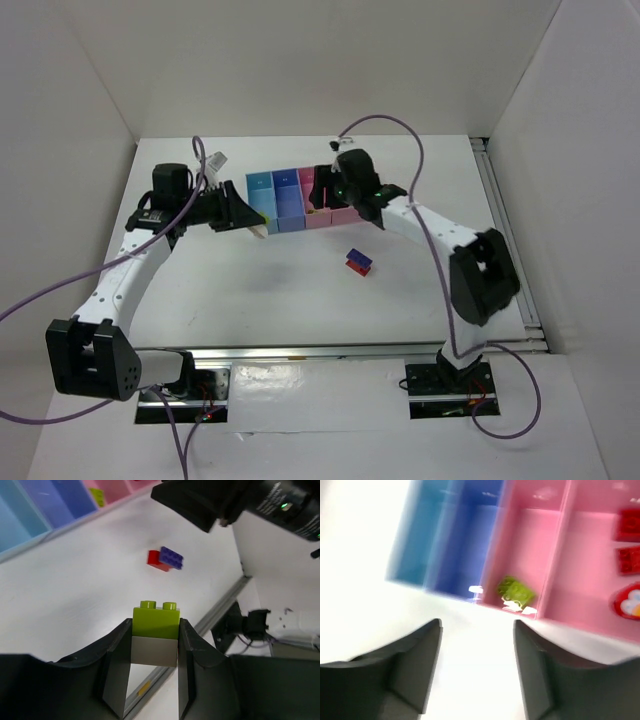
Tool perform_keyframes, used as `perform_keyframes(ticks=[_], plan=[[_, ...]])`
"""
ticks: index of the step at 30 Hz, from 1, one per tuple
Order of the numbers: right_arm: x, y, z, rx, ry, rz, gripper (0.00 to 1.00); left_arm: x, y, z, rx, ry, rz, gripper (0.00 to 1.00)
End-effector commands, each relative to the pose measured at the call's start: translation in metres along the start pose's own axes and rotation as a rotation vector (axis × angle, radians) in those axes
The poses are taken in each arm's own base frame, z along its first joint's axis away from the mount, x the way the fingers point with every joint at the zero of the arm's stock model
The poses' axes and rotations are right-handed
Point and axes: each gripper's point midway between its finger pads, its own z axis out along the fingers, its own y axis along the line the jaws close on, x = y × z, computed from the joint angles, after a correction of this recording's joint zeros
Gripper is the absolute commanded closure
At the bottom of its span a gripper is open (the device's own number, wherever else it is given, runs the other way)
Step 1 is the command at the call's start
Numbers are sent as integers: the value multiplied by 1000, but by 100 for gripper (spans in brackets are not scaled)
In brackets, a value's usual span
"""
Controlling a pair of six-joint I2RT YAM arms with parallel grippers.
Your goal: Sort the legos into containers by color
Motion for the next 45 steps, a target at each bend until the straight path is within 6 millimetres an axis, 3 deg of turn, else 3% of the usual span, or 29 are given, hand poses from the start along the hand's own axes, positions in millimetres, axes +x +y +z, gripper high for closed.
perform_keyframes(ticks=[1, 3, 4, 5, 7, 12, 19, 20, 23, 29, 34, 38, 42, 45], plan=[[-43, 53, -75, -398, -130, 0, 28, -2, -39, -8, 230, 45, 124, 100], [-51, 65, -110, -538, -164, -13, 16, -3, -49, -9, 312, 53, 161, 100], [-39, 81, -127, -656, -121, -15, 16, 2, -53, -10, 351, 66, 166, 100], [-29, 82, -134, -702, -96, -11, 14, 0, -57, -11, 371, 62, 171, 100], [-23, 99, -160, -818, -84, -38, 13, 1, -64, -12, 441, 60, 172, 100], [-7, 127, -179, -902, -46, -79, 9, 3, -75, -16, 551, 69, 198, 100], [-10, 155, -188, -1023, -44, -105, 13, 8, -87, -21, 602, 86, 250, 100], [-4, 153, -179, -1014, -22, -93, 13, 7, -88, -22, 603, 83, 261, 100], [-4, 166, -179, -1083, -11, -99, 14, 9, -91, -21, 610, 90, 263, 100], [-9, 173, -175, -1137, -15, -88, 16, 12, -96, -19, 624, 99, 276, 100], [-11, 178, -178, -1191, -26, -59, 32, 16, -94, -16, 626, 113, 275, 100], [-13, 179, -182, -1202, -22, -60, 38, 16, -94, -16, 627, 110, 285, 100], [-12, 180, -180, -1206, -9, -59, 55, 18, -94, -13, 631, 121, 280, 100], [-12, 180, -180, -1206, -14, -67, 56, 17, -93, -12, 624, 116, 279, 100]])
